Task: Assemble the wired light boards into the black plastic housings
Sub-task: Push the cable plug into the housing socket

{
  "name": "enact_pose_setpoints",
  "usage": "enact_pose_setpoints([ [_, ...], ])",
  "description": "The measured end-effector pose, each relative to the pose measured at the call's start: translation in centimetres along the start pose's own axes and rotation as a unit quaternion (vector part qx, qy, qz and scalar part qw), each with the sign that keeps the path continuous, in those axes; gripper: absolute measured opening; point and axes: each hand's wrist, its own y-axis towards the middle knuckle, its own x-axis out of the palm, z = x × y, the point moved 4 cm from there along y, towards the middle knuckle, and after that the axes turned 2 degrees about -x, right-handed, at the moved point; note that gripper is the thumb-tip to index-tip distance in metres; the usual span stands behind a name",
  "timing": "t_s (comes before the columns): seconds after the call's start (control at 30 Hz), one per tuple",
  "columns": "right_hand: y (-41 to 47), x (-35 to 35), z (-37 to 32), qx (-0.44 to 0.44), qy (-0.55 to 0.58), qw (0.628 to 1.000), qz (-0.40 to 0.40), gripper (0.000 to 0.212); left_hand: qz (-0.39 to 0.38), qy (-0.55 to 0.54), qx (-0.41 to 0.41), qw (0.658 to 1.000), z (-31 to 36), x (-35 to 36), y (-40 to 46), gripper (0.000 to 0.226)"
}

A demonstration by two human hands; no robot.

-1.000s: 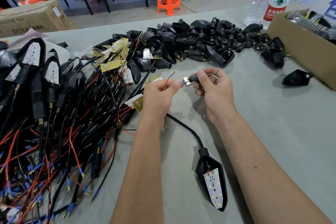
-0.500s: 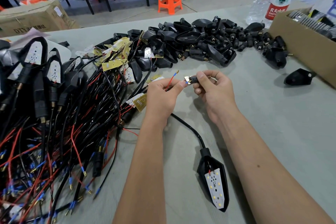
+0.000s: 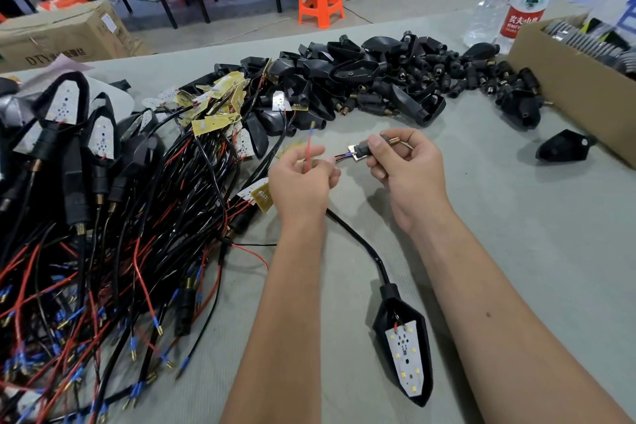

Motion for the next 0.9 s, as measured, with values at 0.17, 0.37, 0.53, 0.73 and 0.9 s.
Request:
enact_pose_setpoints([
  [0.17, 0.1, -0.4, 0.0, -0.018, -0.029, 0.999, 0.019, 0.019, -0.083, -0.067, -0.041, 0.993, 0.2, -0.1, -0.1, 0.014],
  [0.37, 0.2, -0.7, 0.2, -0.008, -0.04, 0.999, 0.028, 0.021, -0.168, -0.033, -0.034, 0.985, 0.4, 1.1, -0.9, 0.012],
  [0.53, 0.5, -1.1, 0.3, -0.008, -0.027, 0.998, 0.058, 0.016, -0.182, 0.015, -0.038, 0.982, 0.2, 1.0, -0.7, 0.024],
  [0.73, 0.3, -0.4, 0.9, 0.024, -0.052, 0.998, 0.006, 0.018, -0.071, -0.071, -0.024, 0.995, 0.5, 0.7, -0.9, 0.016],
  [0.9, 0.3, 0.3, 1.1, 0.099, 0.122, 0.986, -0.06, 0.011, -0.003, -0.155, -0.036, 0.987, 0.3, 0.6, -1.1, 0.031],
])
